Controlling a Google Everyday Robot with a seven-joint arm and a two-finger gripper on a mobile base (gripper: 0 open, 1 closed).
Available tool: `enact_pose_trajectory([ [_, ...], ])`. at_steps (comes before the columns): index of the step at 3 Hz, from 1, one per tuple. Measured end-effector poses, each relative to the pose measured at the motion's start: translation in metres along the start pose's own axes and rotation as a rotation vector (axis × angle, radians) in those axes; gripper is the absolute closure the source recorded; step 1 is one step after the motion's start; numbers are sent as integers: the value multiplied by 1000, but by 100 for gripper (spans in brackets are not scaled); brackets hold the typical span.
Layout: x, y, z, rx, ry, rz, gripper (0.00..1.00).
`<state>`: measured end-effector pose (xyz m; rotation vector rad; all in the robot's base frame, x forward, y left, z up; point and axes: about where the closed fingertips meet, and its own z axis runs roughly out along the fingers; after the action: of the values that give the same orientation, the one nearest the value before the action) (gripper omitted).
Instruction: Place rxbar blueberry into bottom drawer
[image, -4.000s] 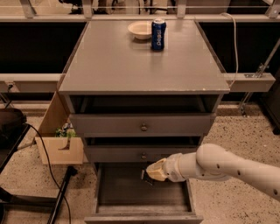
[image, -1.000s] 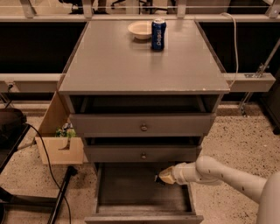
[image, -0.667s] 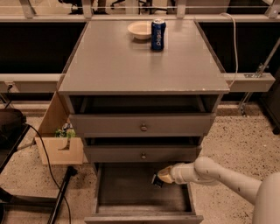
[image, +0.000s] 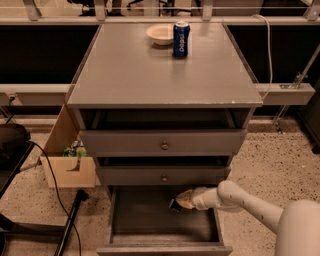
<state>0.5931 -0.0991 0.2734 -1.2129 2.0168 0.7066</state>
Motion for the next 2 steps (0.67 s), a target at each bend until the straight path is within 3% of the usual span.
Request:
enact_pose_trajectory([
  [2, 17, -4, 28, -37, -46, -40, 100],
])
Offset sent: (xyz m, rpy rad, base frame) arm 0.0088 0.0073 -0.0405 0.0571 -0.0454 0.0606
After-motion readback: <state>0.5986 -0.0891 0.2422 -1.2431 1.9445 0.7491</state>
